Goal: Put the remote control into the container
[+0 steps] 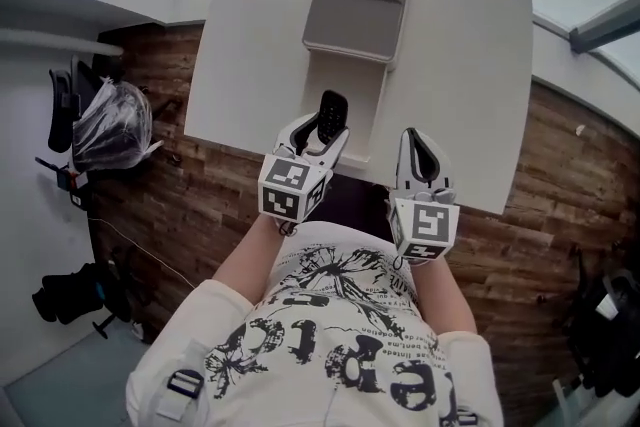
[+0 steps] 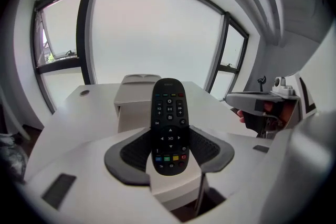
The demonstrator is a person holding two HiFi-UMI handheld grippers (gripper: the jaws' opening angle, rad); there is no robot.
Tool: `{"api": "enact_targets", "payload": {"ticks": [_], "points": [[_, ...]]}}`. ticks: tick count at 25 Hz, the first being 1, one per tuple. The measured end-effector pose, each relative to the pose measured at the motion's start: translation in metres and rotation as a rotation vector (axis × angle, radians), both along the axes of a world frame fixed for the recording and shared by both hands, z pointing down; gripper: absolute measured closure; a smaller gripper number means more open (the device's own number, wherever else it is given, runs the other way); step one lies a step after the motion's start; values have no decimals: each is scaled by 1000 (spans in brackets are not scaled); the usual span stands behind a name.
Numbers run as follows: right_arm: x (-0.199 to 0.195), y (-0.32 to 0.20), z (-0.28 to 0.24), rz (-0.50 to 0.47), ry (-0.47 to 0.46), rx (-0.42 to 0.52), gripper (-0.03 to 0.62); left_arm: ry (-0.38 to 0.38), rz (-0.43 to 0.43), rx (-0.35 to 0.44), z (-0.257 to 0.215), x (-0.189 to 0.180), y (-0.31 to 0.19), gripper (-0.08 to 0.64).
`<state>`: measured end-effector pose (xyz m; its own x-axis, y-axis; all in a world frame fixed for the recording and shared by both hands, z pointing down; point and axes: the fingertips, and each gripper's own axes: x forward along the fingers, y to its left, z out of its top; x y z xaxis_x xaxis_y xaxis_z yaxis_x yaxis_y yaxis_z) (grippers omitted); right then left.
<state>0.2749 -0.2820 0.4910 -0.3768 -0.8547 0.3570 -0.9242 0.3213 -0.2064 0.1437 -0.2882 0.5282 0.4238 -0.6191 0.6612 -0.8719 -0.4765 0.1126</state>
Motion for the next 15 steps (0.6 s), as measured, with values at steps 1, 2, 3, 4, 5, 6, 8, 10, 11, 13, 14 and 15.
{"api": "enact_targets", "payload": {"ticks": [1, 2, 3, 4, 5, 6, 8, 10, 11, 13, 14, 15], "points": [[-2, -2, 3, -6, -1, -9, 589, 1, 6, -10, 5, 3, -4, 325], [-4, -4, 5, -14, -1, -16, 589, 3, 12, -18, 9, 5, -8, 325], [-8, -7, 8, -23, 0, -21, 589, 2, 16, -25, 14, 6, -13, 326], [-12, -10, 11, -34, 0, -28, 589, -1, 19, -35, 19, 6, -18, 326], [-16, -13, 15, -46, 1, -36, 589, -3, 19, -49, 24, 6, -22, 326], [-20, -17, 19, -57, 4, -46, 589, -3, 18, -67, 30, 6, -27, 326], [-25, -25, 27, -75, 11, -63, 589, 1, 8, -108, 42, 5, -32, 326], [-28, -32, 31, -85, 15, -74, 589, 2, -2, -149, 53, 4, -34, 326], [-29, -36, 32, -88, 17, -78, 589, 0, -7, -166, 58, 4, -34, 325], [-30, -42, 36, -94, 22, -86, 589, -8, -13, -193, 66, 2, -35, 325], [-30, -45, 38, -97, 26, -91, 589, -13, -15, -205, 70, 2, -36, 327], [-30, -46, 39, -99, 29, -98, 589, -18, -17, -218, 73, 2, -37, 325]]}}
